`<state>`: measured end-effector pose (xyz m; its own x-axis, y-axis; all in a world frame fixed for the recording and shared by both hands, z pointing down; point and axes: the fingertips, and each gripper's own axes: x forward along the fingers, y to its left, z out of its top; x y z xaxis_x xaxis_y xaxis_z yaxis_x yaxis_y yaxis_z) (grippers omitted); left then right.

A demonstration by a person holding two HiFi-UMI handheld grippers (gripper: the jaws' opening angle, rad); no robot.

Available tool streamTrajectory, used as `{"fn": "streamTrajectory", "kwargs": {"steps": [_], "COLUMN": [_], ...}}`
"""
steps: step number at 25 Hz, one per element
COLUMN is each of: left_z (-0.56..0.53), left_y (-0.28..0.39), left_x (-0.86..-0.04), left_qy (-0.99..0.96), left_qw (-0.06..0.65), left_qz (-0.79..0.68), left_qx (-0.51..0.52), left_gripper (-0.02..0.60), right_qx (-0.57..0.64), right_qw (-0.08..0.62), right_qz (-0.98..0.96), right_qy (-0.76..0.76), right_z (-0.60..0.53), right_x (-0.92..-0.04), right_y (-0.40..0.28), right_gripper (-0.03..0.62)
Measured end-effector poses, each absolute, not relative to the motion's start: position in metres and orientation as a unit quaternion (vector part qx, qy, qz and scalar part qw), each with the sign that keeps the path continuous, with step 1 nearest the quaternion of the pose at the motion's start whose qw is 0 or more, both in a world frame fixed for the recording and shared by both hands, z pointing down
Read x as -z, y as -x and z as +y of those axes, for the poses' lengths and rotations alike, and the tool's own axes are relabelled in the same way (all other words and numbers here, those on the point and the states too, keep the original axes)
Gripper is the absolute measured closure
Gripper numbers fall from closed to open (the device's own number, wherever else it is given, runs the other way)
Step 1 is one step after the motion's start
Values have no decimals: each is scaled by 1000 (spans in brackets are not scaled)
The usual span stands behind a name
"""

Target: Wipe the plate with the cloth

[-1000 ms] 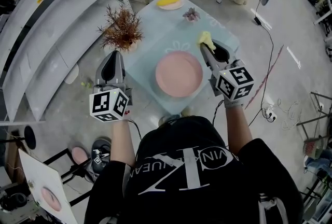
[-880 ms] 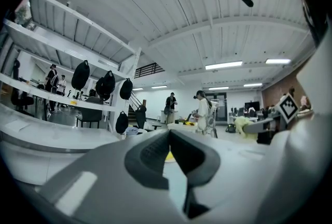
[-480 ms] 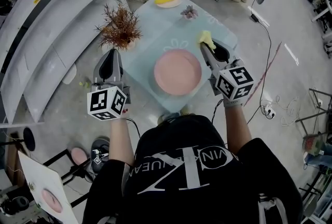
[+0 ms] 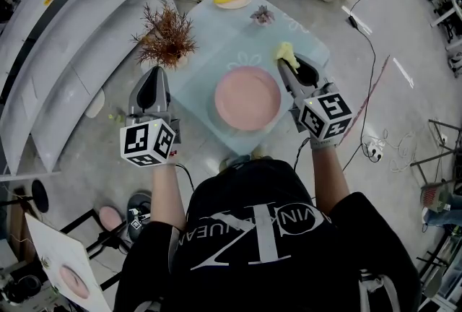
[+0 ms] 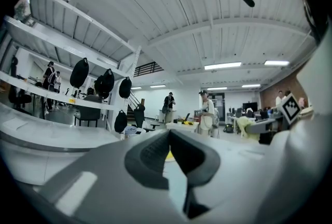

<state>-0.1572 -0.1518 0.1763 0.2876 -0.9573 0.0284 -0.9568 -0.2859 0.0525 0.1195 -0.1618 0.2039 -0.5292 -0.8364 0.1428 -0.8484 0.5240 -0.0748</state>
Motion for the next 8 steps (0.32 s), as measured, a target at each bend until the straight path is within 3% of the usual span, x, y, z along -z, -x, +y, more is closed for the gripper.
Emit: {"fn": "streamTrajectory", "kwargs": {"steps": [8], "left_z": [-151], "left_y": [167], "left_x": [-179], "left_qy": [-802], "left_qw": [32], "left_qz": [-596], "left_qx": [4], "left_gripper": [581], "right_qx": [-69], "right_qw": [45], "right_qz": [-870], "right_qy": [-485], "right_z": [-159], "right_x": [-207], "right_y": [-112], "right_gripper": [507]}}
